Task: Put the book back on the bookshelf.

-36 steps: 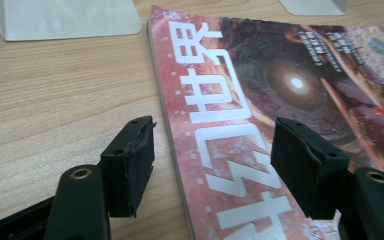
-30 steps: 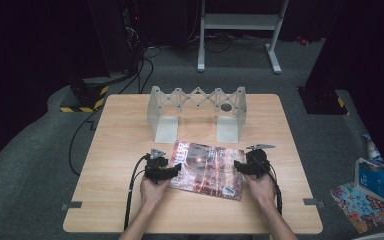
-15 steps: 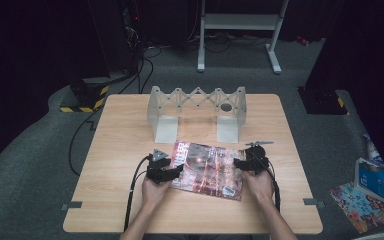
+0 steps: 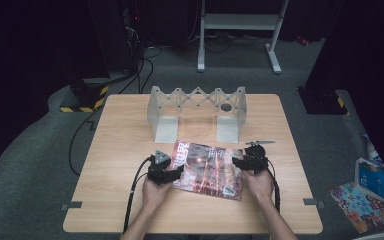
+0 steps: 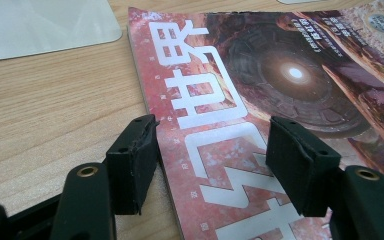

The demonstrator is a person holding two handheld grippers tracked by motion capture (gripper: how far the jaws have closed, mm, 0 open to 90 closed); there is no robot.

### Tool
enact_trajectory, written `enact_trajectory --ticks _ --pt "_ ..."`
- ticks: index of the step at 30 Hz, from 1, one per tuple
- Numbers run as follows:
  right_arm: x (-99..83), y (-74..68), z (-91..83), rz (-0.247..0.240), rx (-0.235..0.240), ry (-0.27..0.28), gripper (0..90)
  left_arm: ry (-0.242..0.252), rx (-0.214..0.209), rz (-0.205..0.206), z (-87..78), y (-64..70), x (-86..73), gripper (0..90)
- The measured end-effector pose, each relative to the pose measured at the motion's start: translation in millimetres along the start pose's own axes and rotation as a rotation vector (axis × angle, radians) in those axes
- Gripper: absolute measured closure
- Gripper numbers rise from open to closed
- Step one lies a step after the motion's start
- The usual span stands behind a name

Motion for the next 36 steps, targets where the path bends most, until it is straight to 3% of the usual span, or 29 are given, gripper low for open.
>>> enact_trajectory --ticks 7,17,20,28,36 --pt "-0.1 -0.4 -7.1 0.034 0.081 0.041 50.8 0.003 0.014 0.006 0.6 1.0 -0.1 37.6" --pt "-6.7 3.1 -13.1 0.037 0.15 0.049 52.0 0.01 0.03 0.011 0.8 1.7 -0.7 38.2" --pt "-6.8 3.5 -11.7 0.022 0.136 0.04 51.9 0.01 0.031 0.013 0.7 1.7 -0.9 38.2" --pt "-10.6 9.5 -0.9 -0.021 0.001 0.006 46.4 0.014 0.03 0.014 0.5 1.8 -1.3 38.2" --pt "-8.4 7.1 4.2 0.003 0.019 -0.01 44.6 0.017 0.03 0.013 0.5 1.8 -1.5 38.3"
Point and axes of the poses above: each handheld gripper's, and its own axes: z roughly forward along the jaws, x roughly out of its top, y roughly to its right, the point moved 7 cm from there along z, roughly forward along the jaws, and after that the axes turned 7 degrees about y, right-handed, at the moved point
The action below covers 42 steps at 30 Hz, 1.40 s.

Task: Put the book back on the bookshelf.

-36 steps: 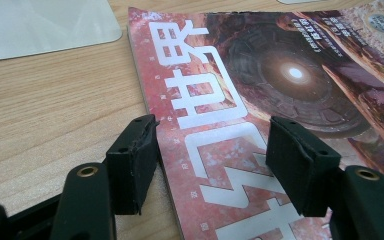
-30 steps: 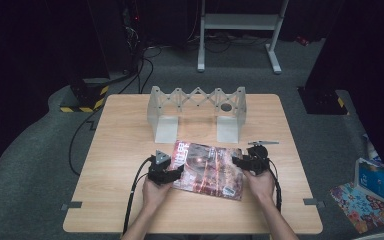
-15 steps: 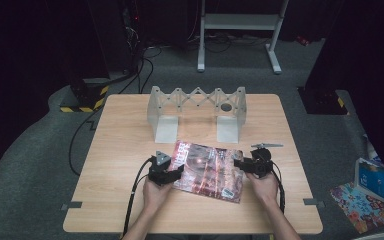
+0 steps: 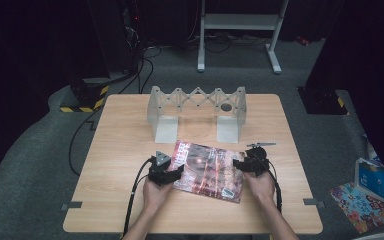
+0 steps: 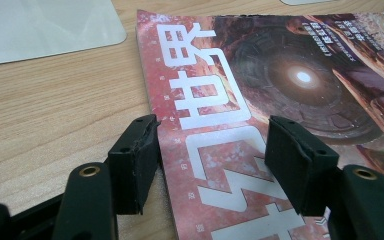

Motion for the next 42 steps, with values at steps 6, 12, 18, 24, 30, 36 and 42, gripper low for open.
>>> enact_trajectory --ticks 6,12,18,24,30,36,42 --pt "1.1 1.0 -6.9 0.05 0.069 0.037 47.2 0.0 0.002 0.001 -0.1 0.0 -0.1 38.3" --pt "1.2 -3.3 -17.9 0.032 0.14 0.063 49.6 0.004 0.011 -0.001 0.0 0.1 -0.3 38.6" --pt "-8.0 0.6 -20.9 0.021 0.17 0.033 49.8 0.009 0.014 -0.004 0.0 0.0 -0.3 39.4" --pt "-3.3 0.8 -14.9 0.055 0.159 0.06 49.2 0.009 0.018 -0.003 -0.1 0.2 -0.5 39.1" --pt "-7.2 -2.4 -21.9 0.01 0.175 0.024 51.3 0.012 0.02 -0.005 0.0 0.4 -0.4 39.5" --pt "-0.8 -2.3 -18.1 0.064 0.2 0.054 51.6 0.011 0.021 -0.005 0.1 0.6 -0.4 39.2" --pt "-8.5 -8.3 -22.6 -0.014 0.23 -0.014 54.3 0.012 0.02 -0.004 0.0 0.7 -0.5 39.5"
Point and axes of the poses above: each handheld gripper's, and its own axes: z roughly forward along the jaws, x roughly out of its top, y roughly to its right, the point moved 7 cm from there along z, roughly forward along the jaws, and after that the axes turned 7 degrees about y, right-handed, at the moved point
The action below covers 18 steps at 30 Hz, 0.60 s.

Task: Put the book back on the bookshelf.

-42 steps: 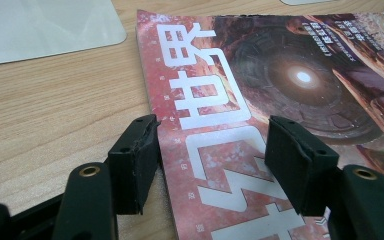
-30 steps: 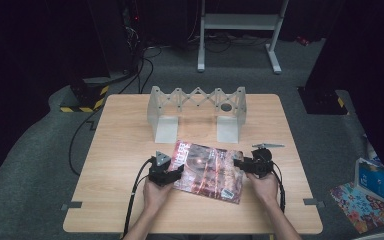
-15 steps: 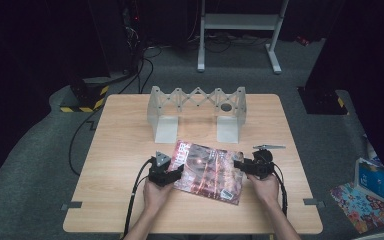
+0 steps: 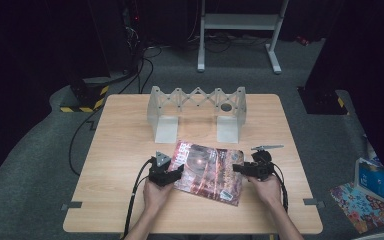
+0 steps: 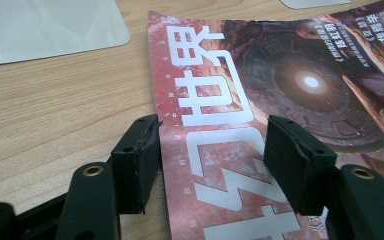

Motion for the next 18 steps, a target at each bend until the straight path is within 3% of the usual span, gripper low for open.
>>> enact_trajectory --ticks 3,5,7,9,14,18 --pt "-0.8 1.4 3.1 0.042 0.017 0.005 54.3 0.001 0.0 -0.001 0.0 0.0 0.0 39.5" --pt "-1.0 -1.2 7.3 0.03 0.017 0.0 57.0 0.001 0.0 -0.002 0.1 0.1 0.0 39.6" --pt "-1.6 -8.7 11.4 0.03 0.067 -0.024 56.6 0.001 -0.001 -0.002 0.0 0.0 0.0 39.5" --pt "-3.2 -13.1 16.1 -0.025 0.032 -0.051 57.8 0.003 -0.002 -0.001 0.1 -0.2 0.1 39.5" --pt "-3.4 -14.7 17.6 -0.017 0.054 -0.061 63.4 0.002 -0.005 0.0 -0.1 -0.6 0.0 39.5" --pt "-3.9 -16.1 15.8 -0.052 0.068 -0.065 76.3 0.002 -0.013 0.006 0.1 -0.4 -0.2 37.9"
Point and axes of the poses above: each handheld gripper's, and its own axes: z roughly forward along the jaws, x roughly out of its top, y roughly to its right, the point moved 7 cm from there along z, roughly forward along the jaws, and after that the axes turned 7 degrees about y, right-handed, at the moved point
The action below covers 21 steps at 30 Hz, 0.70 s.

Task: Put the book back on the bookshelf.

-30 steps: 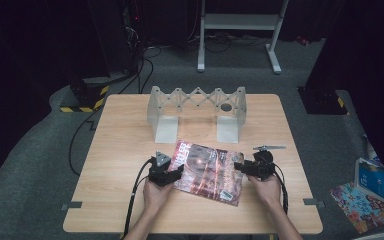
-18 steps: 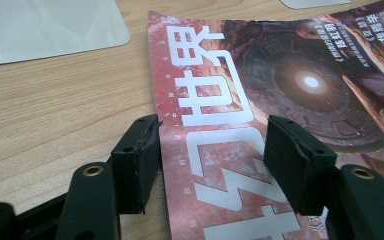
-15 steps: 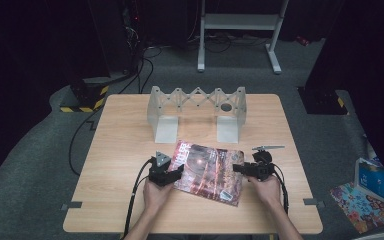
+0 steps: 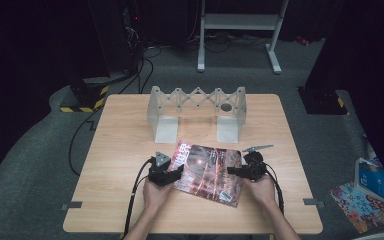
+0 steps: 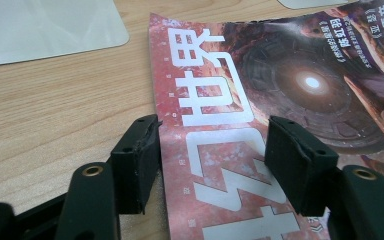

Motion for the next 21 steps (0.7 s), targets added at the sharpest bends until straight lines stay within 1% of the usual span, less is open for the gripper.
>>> enact_trajectory --ticks 1,2,4,5,8,11,13,14,15,16,21 --pt "0.3 0.0 -1.0 0.005 0.021 0.006 80.6 -0.003 -0.002 0.009 0.1 0.5 -0.1 35.8" --pt "0.2 -0.7 -2.1 0.017 0.038 0.012 84.3 -0.005 -0.006 0.008 0.1 1.1 -0.3 34.1" --pt "0.3 -2.0 -3.0 0.007 0.053 0.02 88.3 -0.01 -0.022 0.004 -0.9 1.3 -0.4 31.3" --pt "0.3 -3.8 -4.1 -0.008 0.06 0.028 88.6 -0.012 -0.028 -0.001 -1.5 1.2 -0.6 29.2" --pt "-1.2 -7.3 -6.9 -0.019 0.093 0.043 88.9 -0.016 -0.065 -0.046 -6.6 0.6 -2.2 25.5" --pt "-1.2 -8.8 -11.9 0.006 0.144 0.09 89.0 -0.019 -0.078 -0.054 -11.0 0.1 -4.3 22.1" --pt "-0.3 -9.7 -14.6 0.01 0.167 0.112 89.1 -0.024 -0.085 -0.057 -13.9 -0.9 -5.4 20.9" --pt "0.3 -11.2 -16.5 0.013 0.177 0.119 89.1 -0.034 -0.089 -0.051 -15.2 -1.9 -5.7 20.3" --pt "1.3 -12.3 -18.1 0.004 0.186 0.131 89.1 -0.039 -0.094 -0.055 -16.4 -2.3 -5.8 19.5" --pt "2.0 -14.7 -20.5 0.005 0.196 0.137 89.1 -0.046 -0.101 -0.062 -17.1 -2.0 -6.0 18.9" --pt "5.7 -20.2 -27.7 -0.027 0.231 0.179 89.1 -0.051 -0.114 -0.068 -17.9 -2.8 -5.9 17.9"
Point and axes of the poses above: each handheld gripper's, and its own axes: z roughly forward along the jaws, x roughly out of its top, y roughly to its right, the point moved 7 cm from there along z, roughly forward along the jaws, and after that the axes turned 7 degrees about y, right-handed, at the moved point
